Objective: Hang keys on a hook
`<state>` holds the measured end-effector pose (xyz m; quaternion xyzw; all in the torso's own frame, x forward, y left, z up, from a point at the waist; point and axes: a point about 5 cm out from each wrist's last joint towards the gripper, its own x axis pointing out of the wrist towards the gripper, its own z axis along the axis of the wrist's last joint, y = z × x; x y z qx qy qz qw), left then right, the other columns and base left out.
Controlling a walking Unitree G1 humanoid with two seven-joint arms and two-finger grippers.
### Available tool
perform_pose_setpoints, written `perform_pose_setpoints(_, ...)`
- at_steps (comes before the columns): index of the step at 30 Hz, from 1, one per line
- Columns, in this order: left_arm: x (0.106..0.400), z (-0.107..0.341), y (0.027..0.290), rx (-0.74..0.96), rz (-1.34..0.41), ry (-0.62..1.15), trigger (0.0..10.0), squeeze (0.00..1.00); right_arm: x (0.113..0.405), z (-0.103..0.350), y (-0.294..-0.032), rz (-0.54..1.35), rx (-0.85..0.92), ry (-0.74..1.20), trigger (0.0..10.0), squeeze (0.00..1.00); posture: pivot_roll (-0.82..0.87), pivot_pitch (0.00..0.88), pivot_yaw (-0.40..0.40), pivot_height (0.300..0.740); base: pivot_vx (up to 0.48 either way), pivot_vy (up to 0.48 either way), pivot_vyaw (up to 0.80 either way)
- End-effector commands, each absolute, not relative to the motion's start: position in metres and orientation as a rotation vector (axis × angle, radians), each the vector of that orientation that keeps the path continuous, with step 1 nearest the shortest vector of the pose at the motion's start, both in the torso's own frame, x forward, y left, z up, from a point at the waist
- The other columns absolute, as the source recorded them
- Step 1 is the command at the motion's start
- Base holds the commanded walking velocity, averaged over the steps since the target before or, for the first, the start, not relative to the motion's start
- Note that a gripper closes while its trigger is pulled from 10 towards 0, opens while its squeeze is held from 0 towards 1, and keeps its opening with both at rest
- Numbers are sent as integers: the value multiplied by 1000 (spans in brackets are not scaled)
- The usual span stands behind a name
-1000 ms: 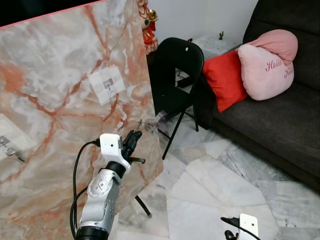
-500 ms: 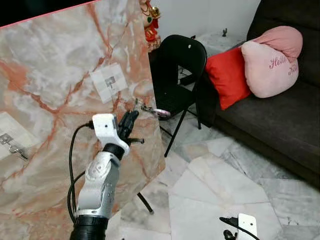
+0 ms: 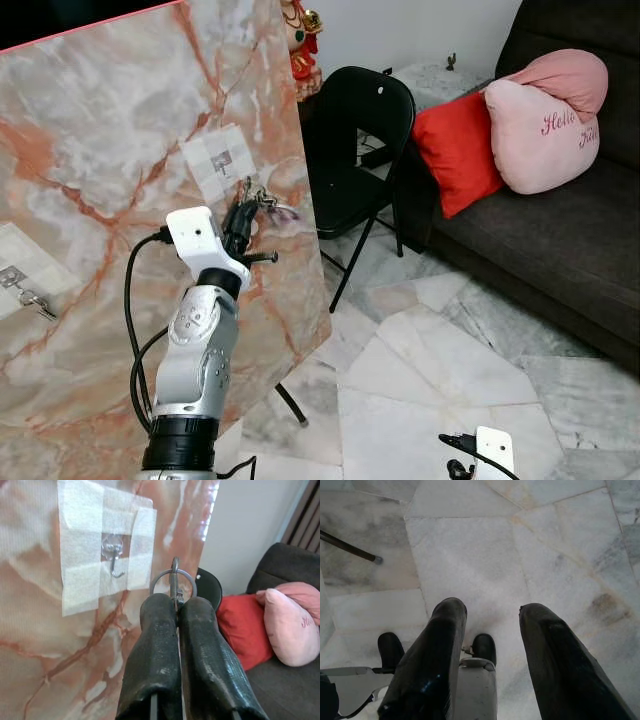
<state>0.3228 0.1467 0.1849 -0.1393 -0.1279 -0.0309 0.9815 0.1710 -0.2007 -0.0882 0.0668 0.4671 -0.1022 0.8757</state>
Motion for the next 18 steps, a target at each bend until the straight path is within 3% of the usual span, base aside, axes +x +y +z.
perform_pose_setpoints(1, 323, 198, 151, -271, -32, -305, 10000, 0, 173, -88, -199, -204, 136, 968, 10000, 0, -17, 6, 63, 740, 0, 0, 0)
perform_pose_setpoints(18, 336, 198, 145, -250, 50, -268, 10000, 0, 173, -88, -198, -202, 138, 967, 10000, 0, -21, 2, 65, 740, 0, 0, 0)
